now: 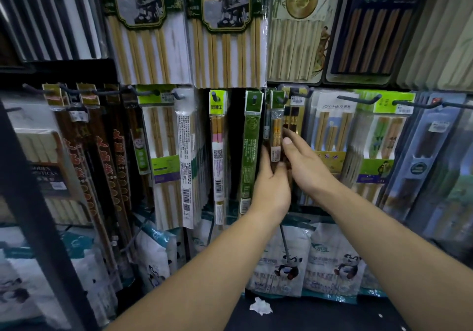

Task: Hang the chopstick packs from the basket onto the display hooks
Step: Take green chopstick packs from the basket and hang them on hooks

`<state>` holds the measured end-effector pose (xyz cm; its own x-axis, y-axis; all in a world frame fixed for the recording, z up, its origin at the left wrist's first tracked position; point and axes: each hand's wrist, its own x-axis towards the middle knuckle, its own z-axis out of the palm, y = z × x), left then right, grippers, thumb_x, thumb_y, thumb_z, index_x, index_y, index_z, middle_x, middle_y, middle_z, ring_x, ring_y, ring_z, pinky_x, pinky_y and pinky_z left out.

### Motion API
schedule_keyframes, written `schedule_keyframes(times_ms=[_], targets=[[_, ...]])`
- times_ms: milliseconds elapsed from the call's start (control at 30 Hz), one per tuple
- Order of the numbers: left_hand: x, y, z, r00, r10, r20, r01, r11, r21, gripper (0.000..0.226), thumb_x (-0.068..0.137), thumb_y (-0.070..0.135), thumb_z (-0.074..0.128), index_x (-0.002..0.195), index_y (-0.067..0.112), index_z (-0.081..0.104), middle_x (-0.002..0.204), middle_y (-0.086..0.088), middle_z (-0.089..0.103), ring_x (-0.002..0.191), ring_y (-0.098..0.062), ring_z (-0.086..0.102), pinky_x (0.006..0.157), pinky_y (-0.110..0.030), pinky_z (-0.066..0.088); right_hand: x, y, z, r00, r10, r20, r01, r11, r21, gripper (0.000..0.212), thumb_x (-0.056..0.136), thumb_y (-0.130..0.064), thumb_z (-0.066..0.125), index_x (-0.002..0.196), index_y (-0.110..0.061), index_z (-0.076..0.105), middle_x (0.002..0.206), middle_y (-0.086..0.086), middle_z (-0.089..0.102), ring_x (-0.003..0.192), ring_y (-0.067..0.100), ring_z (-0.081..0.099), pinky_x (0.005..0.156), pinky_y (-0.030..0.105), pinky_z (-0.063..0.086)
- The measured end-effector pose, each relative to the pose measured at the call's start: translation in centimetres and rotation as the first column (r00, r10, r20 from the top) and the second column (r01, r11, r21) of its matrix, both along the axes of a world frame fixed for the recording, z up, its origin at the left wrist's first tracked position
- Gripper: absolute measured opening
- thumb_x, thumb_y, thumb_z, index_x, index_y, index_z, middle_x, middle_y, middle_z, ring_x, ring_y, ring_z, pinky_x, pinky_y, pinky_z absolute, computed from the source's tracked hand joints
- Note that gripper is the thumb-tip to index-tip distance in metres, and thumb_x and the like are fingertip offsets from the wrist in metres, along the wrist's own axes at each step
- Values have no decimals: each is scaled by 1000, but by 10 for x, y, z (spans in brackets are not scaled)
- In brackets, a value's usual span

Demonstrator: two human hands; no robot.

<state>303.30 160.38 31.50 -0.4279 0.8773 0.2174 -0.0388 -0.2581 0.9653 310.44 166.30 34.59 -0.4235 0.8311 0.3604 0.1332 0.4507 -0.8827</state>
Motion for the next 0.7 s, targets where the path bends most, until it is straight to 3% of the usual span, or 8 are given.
schedule_keyframes(times_ms=[167,233,267,333,400,467,567,700], targets=[[6,-72,-35,987,-130,-91,124,990,-74,64,108,36,48,160,47,14,147,33,27,140,7,24,119,-28,24,30,-23,-33,997,-75,-36,76,997,26,34,107,-36,43,140,-32,53,136,-9,60,127,10,55,111,40,43],[3,-104,-57,976,-202,-80,191,973,-126,52,105,37,53,153,46,34,145,38,39,134,14,38,111,-18,35,45,-38,-53,995,-98,-11,98,995,19,21,106,-36,48,122,-40,60,125,-13,65,117,6,61,105,39,49],[-1,-117,-70,973,-219,-79,203,964,-173,37,104,36,56,140,44,50,136,35,55,124,15,51,102,-14,44,51,-46,-65,994,-106,13,106,994,8,16,105,-34,50,113,-42,62,116,-15,68,110,4,64,99,38,52],[-15,-140,-93,981,-166,-99,136,958,-254,15,102,30,62,113,40,66,111,16,74,103,1,69,92,-25,57,59,-63,-93,991,-97,95,99,995,-25,15,104,-31,52,102,-40,64,97,-16,71,92,4,67,87,37,55],[-35,-157,-122,986,-49,-157,-5,945,-326,10,100,24,67,98,34,70,97,3,75,92,-10,72,88,-36,60,62,-81,-127,979,-15,205,41,992,-121,16,104,-26,54,96,-31,67,87,-13,72,81,10,69,79,37,56],[-57,-173,-154,971,30,-237,-125,909,-397,10,98,22,69,93,31,68,89,1,71,83,-11,70,79,-26,59,59,-100,-167,931,127,341,-46,970,-238,18,103,-23,57,88,-24,68,81,-7,72,77,10,69,77,33,57],[-89,-196,-213,940,66,-335,-246,811,-531,8,96,17,70,97,23,65,88,5,65,79,-13,64,68,-19,51,45,-126,-239,808,314,499,-117,915,-386,20,100,-17,61,82,-19,68,78,-2,70,75,13,66,71,23,53],[-123,-231,-286,833,-37,-552,-440,560,-702,39,93,27,72,127,13,59,123,-9,58,111,-28,59,97,-42,50,27,-157,-345,643,424,638,-109,875,-471,13,95,-11,64,84,-8,69,79,8,69,74,17,61,69,30,47]])
